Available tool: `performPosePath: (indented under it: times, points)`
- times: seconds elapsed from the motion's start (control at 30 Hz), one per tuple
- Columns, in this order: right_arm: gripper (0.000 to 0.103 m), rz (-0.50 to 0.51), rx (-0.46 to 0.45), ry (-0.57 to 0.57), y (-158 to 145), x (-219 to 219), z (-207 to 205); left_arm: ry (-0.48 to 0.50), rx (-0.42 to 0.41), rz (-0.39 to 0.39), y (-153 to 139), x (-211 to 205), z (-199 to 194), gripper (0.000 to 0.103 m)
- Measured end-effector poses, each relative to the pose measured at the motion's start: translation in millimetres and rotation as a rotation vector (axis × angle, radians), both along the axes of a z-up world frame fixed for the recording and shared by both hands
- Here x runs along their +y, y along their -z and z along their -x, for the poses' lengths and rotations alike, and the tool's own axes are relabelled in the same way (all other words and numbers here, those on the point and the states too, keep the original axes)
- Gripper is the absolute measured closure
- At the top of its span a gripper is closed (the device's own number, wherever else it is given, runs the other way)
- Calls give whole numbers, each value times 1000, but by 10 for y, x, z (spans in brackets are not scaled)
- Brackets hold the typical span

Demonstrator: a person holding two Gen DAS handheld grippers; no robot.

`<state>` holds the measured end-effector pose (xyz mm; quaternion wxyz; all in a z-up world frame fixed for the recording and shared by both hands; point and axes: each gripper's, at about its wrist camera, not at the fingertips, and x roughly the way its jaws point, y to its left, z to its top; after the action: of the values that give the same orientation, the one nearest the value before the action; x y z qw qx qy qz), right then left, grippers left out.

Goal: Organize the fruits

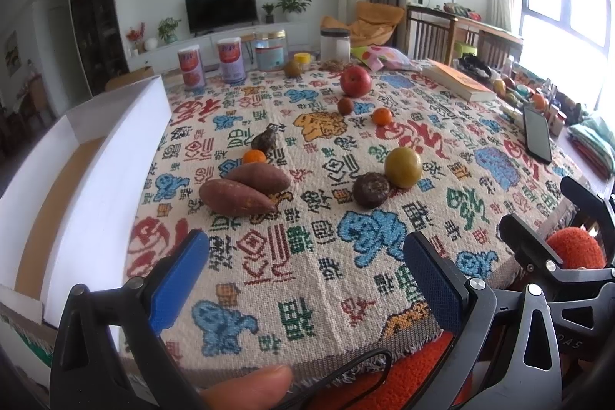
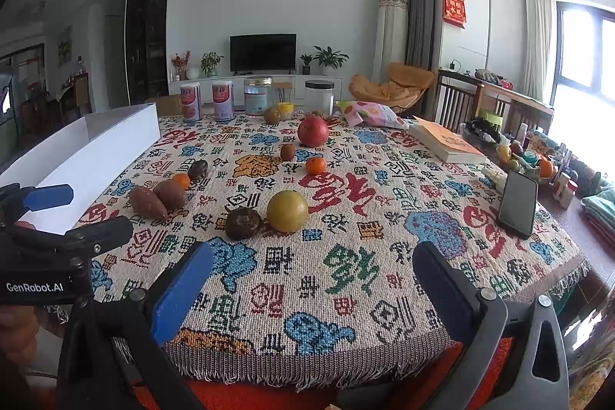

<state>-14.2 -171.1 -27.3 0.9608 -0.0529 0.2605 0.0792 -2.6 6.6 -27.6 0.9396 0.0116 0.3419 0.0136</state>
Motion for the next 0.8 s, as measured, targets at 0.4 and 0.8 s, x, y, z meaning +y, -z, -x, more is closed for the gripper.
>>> performPosePath:
  times: [0.4,0.8]
  points:
    - [0,2,-2,-1,8,0,9,0,-1,1,-8,6,8,1]
    - [0,2,-3,-2,4,1,6,-1,-1,2,-8,-4,18,1]
